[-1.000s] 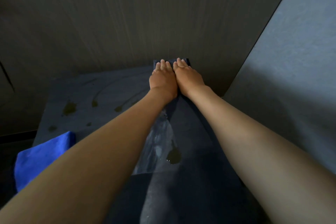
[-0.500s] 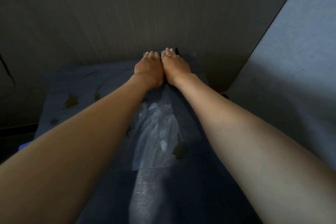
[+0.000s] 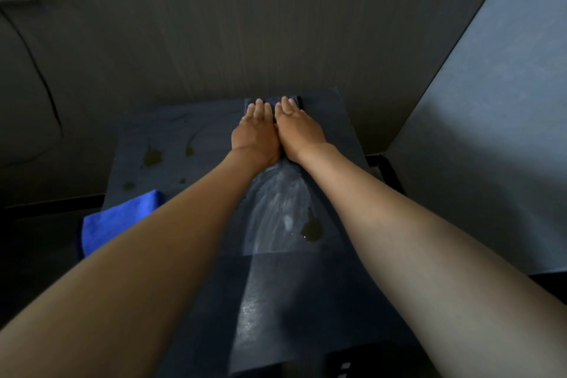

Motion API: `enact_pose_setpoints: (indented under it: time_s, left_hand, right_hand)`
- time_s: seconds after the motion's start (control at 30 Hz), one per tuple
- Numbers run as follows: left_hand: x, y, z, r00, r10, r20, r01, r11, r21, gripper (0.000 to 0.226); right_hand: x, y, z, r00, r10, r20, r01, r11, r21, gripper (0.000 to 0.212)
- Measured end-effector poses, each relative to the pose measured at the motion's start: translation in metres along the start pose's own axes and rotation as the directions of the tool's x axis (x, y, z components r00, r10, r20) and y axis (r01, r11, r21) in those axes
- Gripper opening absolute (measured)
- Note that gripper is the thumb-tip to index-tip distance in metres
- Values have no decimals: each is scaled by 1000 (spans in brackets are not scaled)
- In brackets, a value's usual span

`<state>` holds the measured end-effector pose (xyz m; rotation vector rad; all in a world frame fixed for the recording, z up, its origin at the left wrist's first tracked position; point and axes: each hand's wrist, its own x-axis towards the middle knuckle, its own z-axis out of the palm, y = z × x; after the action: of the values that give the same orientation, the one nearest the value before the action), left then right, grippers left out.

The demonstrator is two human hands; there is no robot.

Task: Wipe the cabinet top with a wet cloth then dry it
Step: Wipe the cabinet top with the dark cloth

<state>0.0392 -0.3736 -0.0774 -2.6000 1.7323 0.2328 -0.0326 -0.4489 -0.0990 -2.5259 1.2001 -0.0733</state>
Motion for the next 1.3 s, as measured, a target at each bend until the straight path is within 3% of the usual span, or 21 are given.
enact_pose_setpoints:
  time_s: [0.6, 1.1, 1.3]
  left_hand:
    - [-148, 33, 16, 994, 45, 97, -61, 986, 158, 69]
    - [-248, 59, 47, 993, 43, 111, -58, 988, 141, 75]
    - [-293, 65, 39, 997, 34, 71, -35, 999, 16, 71]
  right_hand:
    - [-159, -9, 6, 999, -14, 46, 16, 999, -40, 52]
    - [-276, -16, 14, 997, 24, 72, -19, 998, -68, 51]
    - [-314, -22, 18, 997, 51, 58, -49, 998, -32, 51]
